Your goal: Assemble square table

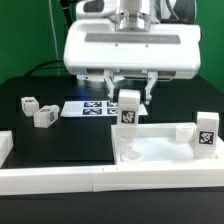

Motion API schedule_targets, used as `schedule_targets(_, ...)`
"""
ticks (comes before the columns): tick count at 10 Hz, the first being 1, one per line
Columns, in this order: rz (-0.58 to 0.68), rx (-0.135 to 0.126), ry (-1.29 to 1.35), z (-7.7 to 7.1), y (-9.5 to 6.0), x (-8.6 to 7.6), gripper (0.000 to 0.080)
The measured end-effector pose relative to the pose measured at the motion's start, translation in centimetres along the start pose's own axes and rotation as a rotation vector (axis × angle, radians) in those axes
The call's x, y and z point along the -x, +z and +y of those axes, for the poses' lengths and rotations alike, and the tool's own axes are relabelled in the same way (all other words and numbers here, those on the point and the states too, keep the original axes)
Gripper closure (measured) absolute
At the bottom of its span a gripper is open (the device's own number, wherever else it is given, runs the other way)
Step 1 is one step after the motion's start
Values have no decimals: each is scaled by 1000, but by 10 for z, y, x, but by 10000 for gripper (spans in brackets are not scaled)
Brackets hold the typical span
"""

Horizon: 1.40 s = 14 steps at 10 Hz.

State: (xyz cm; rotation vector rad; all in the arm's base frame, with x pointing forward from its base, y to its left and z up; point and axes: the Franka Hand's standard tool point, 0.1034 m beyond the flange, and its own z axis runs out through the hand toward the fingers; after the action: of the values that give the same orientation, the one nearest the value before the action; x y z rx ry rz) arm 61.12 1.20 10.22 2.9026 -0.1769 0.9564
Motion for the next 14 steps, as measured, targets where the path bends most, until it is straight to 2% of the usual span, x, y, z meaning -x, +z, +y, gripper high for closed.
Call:
schedule_targets(12,3,11,-3,0,12,-10,508)
schedule_targets(14,3,11,-7,0,12,-10,218)
